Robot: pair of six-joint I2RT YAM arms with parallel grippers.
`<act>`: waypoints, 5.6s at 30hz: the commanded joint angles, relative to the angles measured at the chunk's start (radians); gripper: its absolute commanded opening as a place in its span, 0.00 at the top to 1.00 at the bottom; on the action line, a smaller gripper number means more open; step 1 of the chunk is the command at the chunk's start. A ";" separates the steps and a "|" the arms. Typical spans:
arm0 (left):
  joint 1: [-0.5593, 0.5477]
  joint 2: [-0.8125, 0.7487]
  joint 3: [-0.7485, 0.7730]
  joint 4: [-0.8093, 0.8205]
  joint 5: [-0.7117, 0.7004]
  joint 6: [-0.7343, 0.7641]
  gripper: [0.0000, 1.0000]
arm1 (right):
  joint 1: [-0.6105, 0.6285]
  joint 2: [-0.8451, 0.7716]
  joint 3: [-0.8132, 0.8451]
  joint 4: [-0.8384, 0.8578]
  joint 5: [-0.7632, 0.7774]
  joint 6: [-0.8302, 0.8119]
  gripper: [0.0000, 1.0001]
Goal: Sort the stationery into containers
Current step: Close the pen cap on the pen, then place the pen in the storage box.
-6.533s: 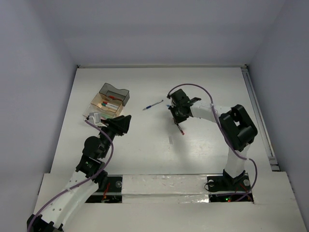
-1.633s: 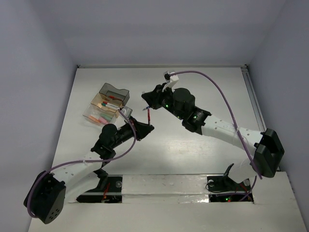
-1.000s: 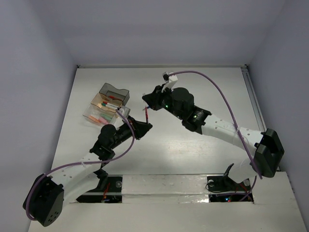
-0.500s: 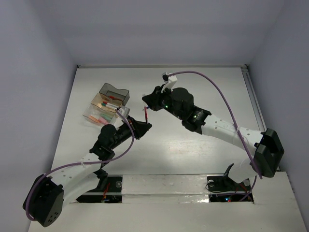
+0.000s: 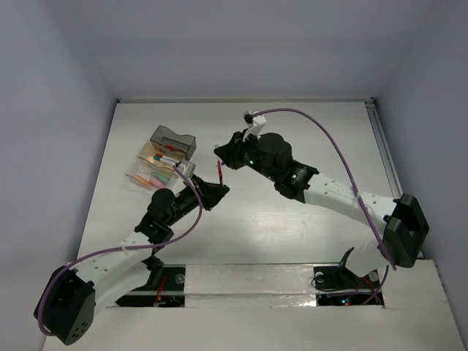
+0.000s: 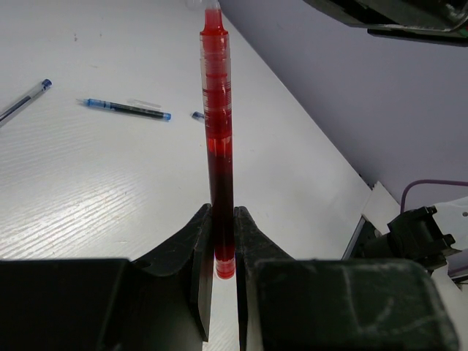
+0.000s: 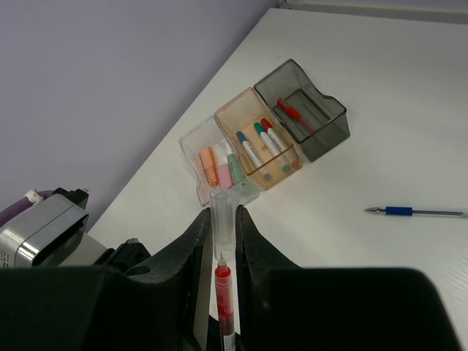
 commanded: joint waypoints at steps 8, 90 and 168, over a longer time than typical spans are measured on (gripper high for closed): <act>-0.006 -0.020 0.033 0.028 -0.008 0.019 1.00 | 0.009 -0.006 -0.017 0.010 -0.052 -0.002 1.00; -0.006 0.081 0.432 -0.012 -0.020 -0.038 1.00 | 0.198 -0.224 -0.678 0.128 -0.141 0.215 1.00; 0.466 0.834 0.691 -0.254 -0.459 -0.391 0.98 | -0.141 -0.620 -0.545 -0.192 -0.086 -0.121 0.44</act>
